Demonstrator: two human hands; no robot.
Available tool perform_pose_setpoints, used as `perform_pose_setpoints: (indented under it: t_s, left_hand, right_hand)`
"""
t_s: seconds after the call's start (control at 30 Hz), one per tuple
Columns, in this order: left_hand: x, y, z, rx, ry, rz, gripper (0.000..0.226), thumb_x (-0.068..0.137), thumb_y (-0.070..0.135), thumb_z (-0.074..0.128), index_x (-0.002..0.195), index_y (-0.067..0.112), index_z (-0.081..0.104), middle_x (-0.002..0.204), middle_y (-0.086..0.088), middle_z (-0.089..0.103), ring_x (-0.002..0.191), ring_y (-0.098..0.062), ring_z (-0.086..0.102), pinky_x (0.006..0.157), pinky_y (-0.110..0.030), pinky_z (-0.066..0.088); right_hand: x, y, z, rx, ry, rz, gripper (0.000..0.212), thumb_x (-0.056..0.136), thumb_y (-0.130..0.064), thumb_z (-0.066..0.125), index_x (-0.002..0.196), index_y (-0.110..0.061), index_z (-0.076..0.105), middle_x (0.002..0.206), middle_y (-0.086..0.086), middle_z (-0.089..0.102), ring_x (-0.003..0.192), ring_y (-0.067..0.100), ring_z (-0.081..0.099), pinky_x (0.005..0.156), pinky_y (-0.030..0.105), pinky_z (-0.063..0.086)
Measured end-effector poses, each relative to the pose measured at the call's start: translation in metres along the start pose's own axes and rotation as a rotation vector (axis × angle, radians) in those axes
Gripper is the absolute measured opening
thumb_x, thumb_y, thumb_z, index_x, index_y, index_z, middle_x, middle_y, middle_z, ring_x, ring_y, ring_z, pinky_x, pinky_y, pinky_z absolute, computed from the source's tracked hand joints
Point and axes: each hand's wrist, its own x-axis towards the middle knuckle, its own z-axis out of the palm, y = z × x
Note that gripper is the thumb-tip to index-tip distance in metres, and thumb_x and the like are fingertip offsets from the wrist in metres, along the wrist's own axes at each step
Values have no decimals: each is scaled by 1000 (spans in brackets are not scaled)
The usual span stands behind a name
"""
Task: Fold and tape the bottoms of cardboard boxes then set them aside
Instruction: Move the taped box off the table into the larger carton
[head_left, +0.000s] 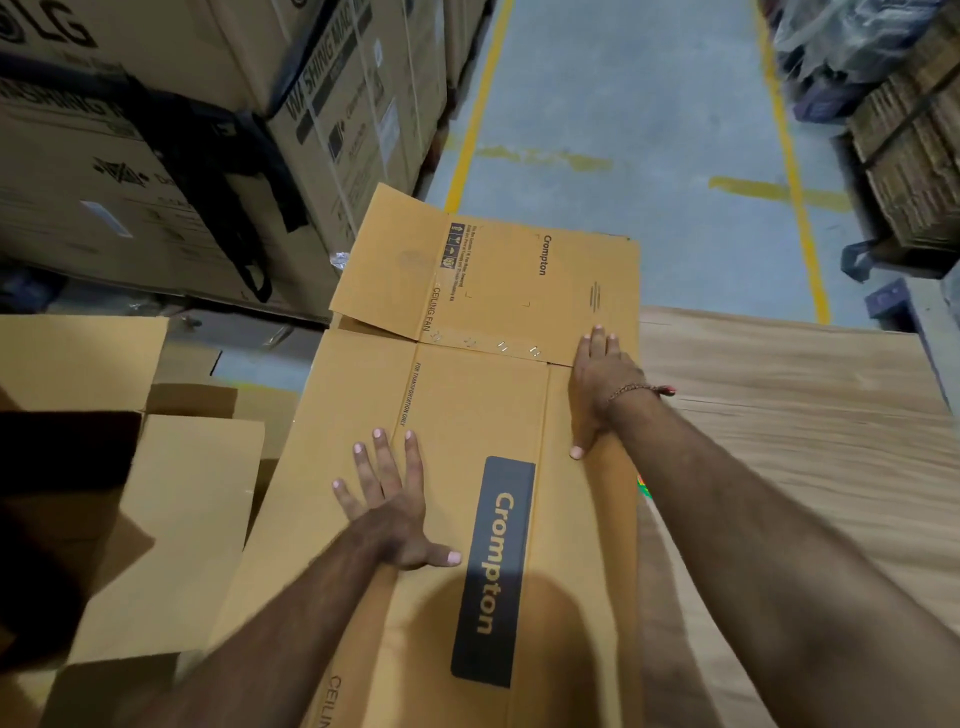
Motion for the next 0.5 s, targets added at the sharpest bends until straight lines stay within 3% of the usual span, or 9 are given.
perform_pose_setpoints:
  t_s: [0.17,0.23,0.3,0.33,0.37,0.5]
  left_hand:
    - [0,2,-4,20,-27,-7,169,62,86,76,122,19,-67,124,-23,-73,124,-50,-59,113,-79,-12]
    - [-1,2,-4,18,-29,-3,169,63,84,77,122,19,-67,124,-23,-73,124,-50,-59,114,-79,-11]
    - [0,1,-5,5,-29,6,169,63,82,79,124,20,-66,125,-22,-73,124,-49,-60,114,-79,-12]
    - [0,0,-4,-6,-29,11,169,63,81,80,125,20,-66,125,-21,-73,124,-49,-61,113,-79,-13]
    - [0,-1,-4,-18,-29,19,169,63,80,81,125,21,-65,126,-19,-73,123,-48,-62,113,-79,-14]
    - [3,-3,-2,-52,-19,46,169,64,75,84,130,25,-63,126,-14,-74,122,-43,-64,112,-78,-19]
  right_hand:
    - [9,-5,-2,122,-107,-1,183,34,-51,105,156,10,-18,165,28,-27,156,48,-8,125,57,22]
    - [12,-5,-10,177,-91,2,158,54,-58,97,160,8,1,167,29,-13,156,49,2,123,57,28]
    - [22,-10,-19,278,12,-23,120,74,-72,76,156,3,30,165,31,14,152,53,18,116,58,39]
    - [27,-18,-22,313,81,-62,113,78,-78,67,154,0,36,163,32,20,150,55,21,115,59,39]
    - [33,-30,-23,338,142,-111,113,80,-82,60,156,-4,31,164,30,19,149,57,19,116,63,36]
    - [44,-114,-16,282,273,-274,120,72,-98,36,160,-38,-19,170,26,-6,149,65,-4,112,81,6]
